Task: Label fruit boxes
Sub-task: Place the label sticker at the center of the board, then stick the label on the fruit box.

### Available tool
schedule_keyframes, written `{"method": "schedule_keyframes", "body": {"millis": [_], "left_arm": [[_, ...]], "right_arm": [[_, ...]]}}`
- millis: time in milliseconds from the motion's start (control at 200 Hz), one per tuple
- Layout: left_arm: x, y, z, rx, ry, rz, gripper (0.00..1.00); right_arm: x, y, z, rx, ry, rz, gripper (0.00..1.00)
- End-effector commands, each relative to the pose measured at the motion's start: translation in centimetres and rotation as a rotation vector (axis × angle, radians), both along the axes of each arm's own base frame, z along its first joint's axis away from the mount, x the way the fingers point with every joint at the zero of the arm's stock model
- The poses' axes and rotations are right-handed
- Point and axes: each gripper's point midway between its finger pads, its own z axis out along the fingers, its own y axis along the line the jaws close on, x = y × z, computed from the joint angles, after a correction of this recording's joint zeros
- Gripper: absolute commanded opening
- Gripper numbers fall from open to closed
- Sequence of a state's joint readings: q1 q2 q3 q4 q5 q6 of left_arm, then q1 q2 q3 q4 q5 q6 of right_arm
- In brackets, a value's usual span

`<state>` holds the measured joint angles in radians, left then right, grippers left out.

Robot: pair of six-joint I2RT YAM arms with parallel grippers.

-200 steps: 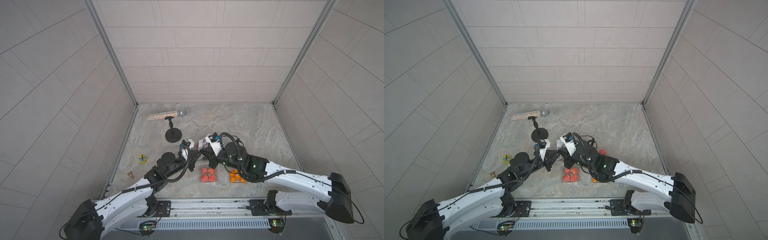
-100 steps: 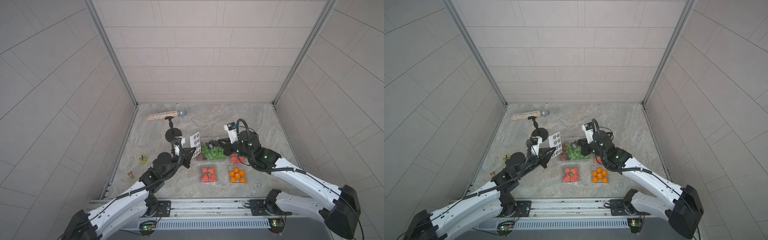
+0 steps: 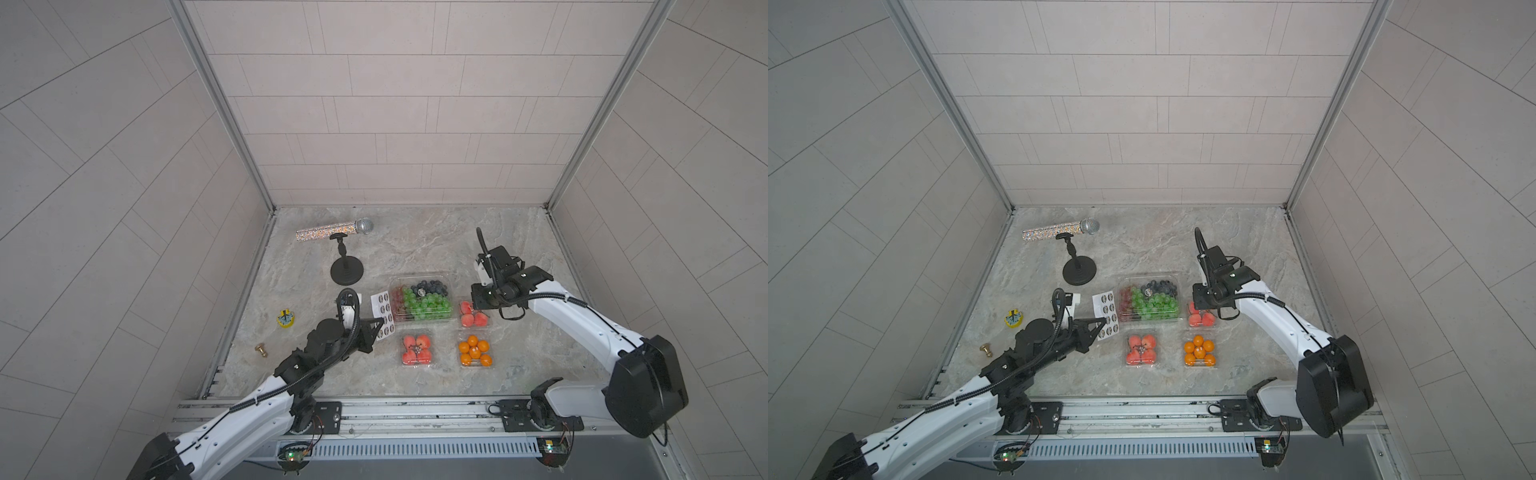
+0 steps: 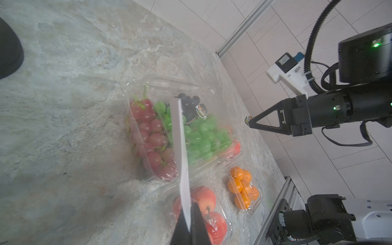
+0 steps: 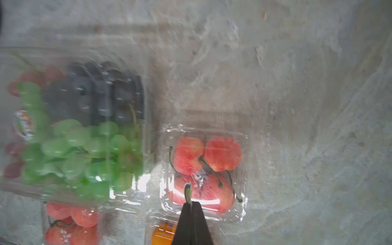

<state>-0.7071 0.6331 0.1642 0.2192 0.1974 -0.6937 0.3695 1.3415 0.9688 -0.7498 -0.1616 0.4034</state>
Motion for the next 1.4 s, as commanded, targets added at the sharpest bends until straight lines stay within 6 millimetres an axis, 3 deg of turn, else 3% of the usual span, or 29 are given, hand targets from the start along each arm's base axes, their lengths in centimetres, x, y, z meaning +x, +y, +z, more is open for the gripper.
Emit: {"method": "schedule_keyframes", "body": {"millis": [0,340,811,1011,1206,1306,1396], "left_arm": [[-0.1,0.5,-0.5,0.013,0.021,0.018,0.0],[-0.1,1.1,0.0,0.039,0.001,0.032,0.0],[-0.1,1.4,-0.7,0.05,0.004,0.045,0.0],[-0.2,1.4,-0.7,0.051,0.003,0.043,0.0],[0.4,2.3,-2.4,0.068,0.029,0.11,0.0],[0.3,2.2,-3.1,0.075,0.06,0.111,0.0],[0.3,3.7,-4.5,0.161,0.112,0.169,0.0]], "right_arm": [[-1.4,-0.4,-0.3,-0.01,0.072,0.044,0.0],[-1.8,0.6,-3.2,0.041,0.192,0.093,0.0],[-1.8,-0.8,-5.5,-0.081,0.257,0.058,0.0],[-1.6,-1.5,-5.1,-0.158,0.233,0.042,0.06],[-1.6,-1.7,-5.1,-0.247,0.22,0.049,0.3],[-1.2,-2.0,-4.4,-0.279,0.185,0.04,0.31],[-0.8,-2.2,-3.4,-0.301,0.145,0.028,0.32]]}}
